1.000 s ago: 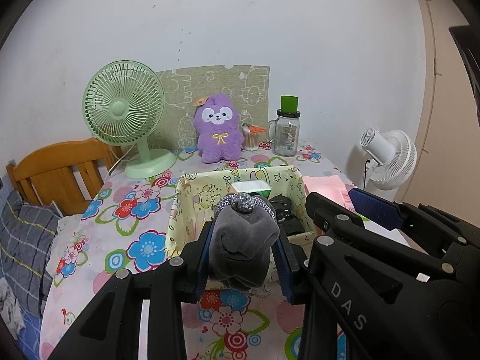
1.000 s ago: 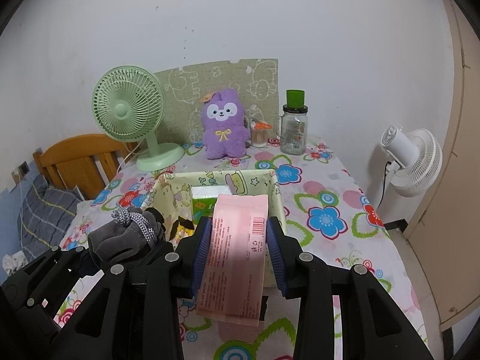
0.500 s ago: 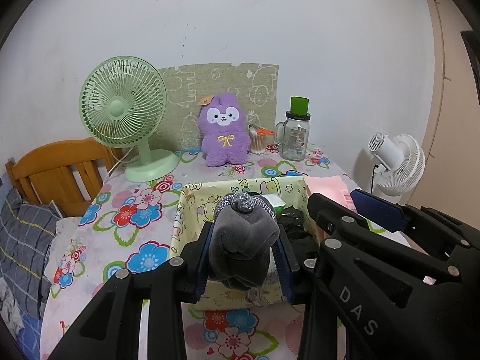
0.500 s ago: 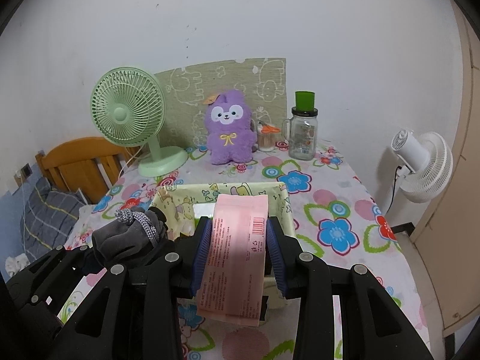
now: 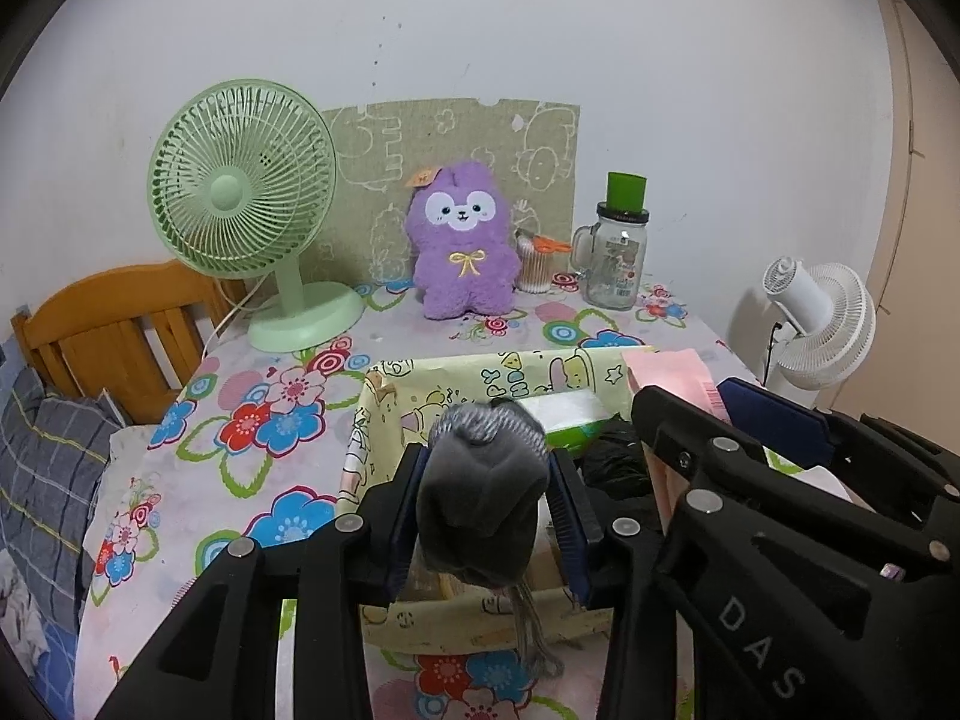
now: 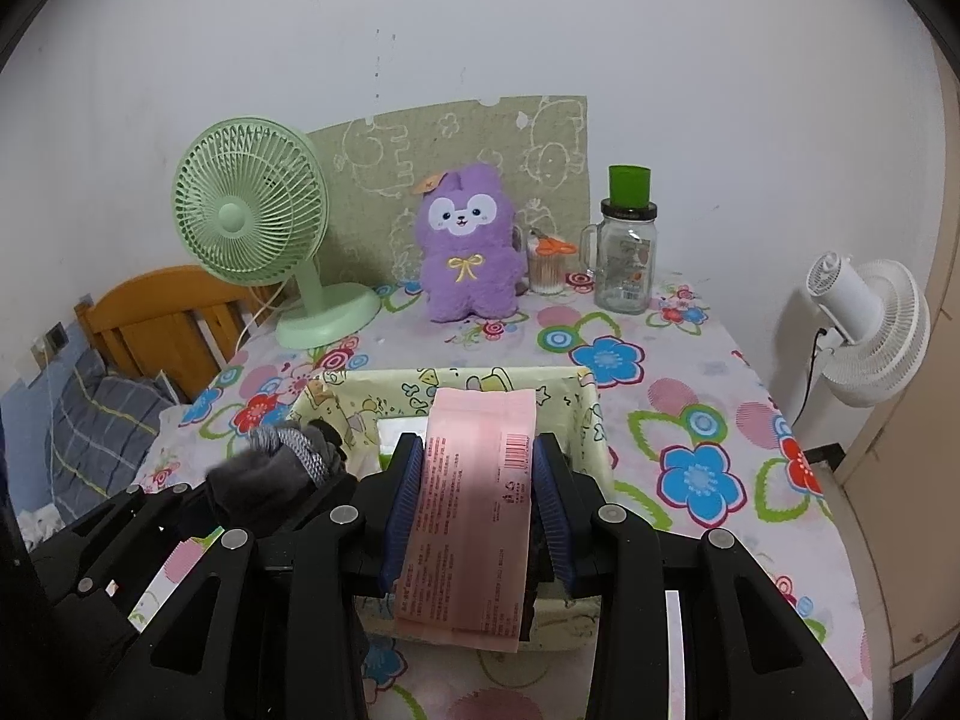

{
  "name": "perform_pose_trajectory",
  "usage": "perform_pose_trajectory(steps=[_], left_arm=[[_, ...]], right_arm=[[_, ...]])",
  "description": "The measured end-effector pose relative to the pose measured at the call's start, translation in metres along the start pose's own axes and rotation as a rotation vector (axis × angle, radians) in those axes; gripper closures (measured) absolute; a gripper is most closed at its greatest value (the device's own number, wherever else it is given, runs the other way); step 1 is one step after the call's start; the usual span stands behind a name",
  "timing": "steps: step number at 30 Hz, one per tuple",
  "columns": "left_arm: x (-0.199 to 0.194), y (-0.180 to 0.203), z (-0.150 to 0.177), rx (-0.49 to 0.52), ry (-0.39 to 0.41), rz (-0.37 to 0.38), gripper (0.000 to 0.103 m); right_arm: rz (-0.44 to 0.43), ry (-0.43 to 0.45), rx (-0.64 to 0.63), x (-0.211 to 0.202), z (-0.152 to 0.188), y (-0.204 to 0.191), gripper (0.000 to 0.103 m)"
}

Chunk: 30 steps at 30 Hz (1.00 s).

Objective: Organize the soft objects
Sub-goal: 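Lower the sock and receipt into the box and open both tools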

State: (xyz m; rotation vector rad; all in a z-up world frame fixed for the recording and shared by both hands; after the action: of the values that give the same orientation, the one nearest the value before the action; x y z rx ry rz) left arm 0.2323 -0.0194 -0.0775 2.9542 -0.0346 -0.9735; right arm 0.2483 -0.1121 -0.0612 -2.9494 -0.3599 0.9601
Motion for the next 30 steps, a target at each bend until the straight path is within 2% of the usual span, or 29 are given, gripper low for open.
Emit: perform_pose_trajectory(steps=[1,3,4,12,18,24,25,28,30], left_arm=[[0.002,-0.001,0.0,0.001,-0.001,0.0,0.061],[0.004,-0.002,-0.001,0.005,0.0,0.0,0.042],[0.004,-0.002,-0.001,0.007,0.004,-0.002,0.039],[0.008,-0.004,-0.001,0.024,0.02,-0.022,0.017],[0.013,-0.011,0.001,0.014,-0.001,-0.025,0.013],[0.015,-0.019,0.004,0.023,-0.012,-0.061,0.013],[0.016,-0.021,0.004,0.019,-0.014,-0.059,0.013],[0.016,-0.023,0.006,0.014,-0.02,-0.056,0.013],[0.015,-0.023,0.007,0.019,-0.018,-0.054,0.012]], right_arm=[[-0.002,-0.002,-0.001,0.002,0.0,0.0,0.062],[-0.005,-0.009,0.0,0.007,-0.001,0.0,0.062],[-0.007,-0.011,0.001,0.009,-0.001,0.0,0.062],[-0.024,-0.019,0.0,0.023,-0.001,-0.003,0.063],[-0.047,-0.02,-0.007,0.032,-0.004,-0.01,0.062],[-0.096,-0.036,-0.006,0.043,-0.003,-0.018,0.06],[-0.099,-0.033,-0.015,0.043,-0.003,-0.02,0.057],[-0.081,-0.011,-0.063,0.042,0.0,-0.028,0.026],[-0.078,0.012,-0.078,0.038,0.001,-0.029,0.021]])
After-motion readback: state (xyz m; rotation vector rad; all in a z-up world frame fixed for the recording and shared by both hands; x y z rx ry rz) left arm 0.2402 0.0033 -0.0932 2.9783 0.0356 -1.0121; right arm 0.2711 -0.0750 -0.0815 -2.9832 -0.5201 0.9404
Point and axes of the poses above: each gripper's, at about its wrist camera, not at the fingertips, and x roughly the way its jaws point, y to its right, z to its underside, the point moved 4 cm from there along x, roughly the way its jaws point, and after that the axes turned 2 degrees about -x, right-handed, at the moved point
